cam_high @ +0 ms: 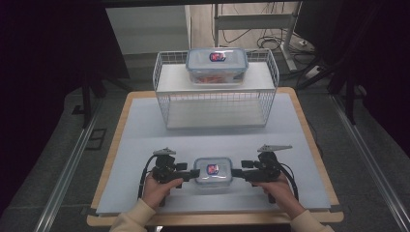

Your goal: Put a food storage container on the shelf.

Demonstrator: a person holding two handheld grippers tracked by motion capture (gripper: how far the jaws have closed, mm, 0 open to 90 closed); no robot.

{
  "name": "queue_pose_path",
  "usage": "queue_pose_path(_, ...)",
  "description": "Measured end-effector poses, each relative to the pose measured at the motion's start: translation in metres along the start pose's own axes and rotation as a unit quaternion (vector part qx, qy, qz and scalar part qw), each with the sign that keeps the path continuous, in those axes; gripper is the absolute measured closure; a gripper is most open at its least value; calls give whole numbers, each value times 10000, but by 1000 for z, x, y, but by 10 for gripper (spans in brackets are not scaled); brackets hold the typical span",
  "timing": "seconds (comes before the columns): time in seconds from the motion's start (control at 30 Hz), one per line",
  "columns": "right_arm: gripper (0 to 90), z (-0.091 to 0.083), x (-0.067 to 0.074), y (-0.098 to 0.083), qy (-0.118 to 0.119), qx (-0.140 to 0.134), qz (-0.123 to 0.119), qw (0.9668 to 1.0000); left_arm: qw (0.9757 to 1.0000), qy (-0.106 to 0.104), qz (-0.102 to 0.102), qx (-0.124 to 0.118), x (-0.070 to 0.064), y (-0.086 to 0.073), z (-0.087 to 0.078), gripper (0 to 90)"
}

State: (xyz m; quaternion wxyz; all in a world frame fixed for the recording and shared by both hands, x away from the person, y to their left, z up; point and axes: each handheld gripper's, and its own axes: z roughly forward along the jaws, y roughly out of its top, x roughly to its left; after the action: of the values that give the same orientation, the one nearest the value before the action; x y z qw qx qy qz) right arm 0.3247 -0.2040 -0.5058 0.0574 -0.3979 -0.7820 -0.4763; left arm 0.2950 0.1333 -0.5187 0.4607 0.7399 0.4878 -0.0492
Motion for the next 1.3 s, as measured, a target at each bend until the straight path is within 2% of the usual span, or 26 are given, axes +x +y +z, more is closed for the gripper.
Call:
queue_pose_path(0.23,228,12,-1,1,12,100,41,9999,9996,-207,-179,81,0,4,12,255)
queue_pose_path(0.33,226,15,-2,1,63,122,144,9998,9993,-275,-237,97,-1,6,17,256)
queue_pose_path(0.43,226,20,-2,2,119,150,215,9996,9992,-274,-225,161,-1,5,18,256)
queue_pose_path(0.57,226,27,-2,2,140,226,261,9993,9988,-309,-325,194,2,3,17,259)
queue_pose_path(0.77,228,34,-2,2,197,339,374,9985,9973,-508,-470,259,4,1,19,286)
queue_pose_path(1.0,288,35,-2,2,309,426,578,9969,9967,-550,-533,281,4,1,17,339)
queue_pose_path(1.13,361,30,-1,1,325,397,555,9971,9969,-520,-503,300,2,-1,14,360)
queue_pose_path(1.3,428,25,1,0,303,318,513,9977,9979,-464,-410,205,-2,-4,9,408)
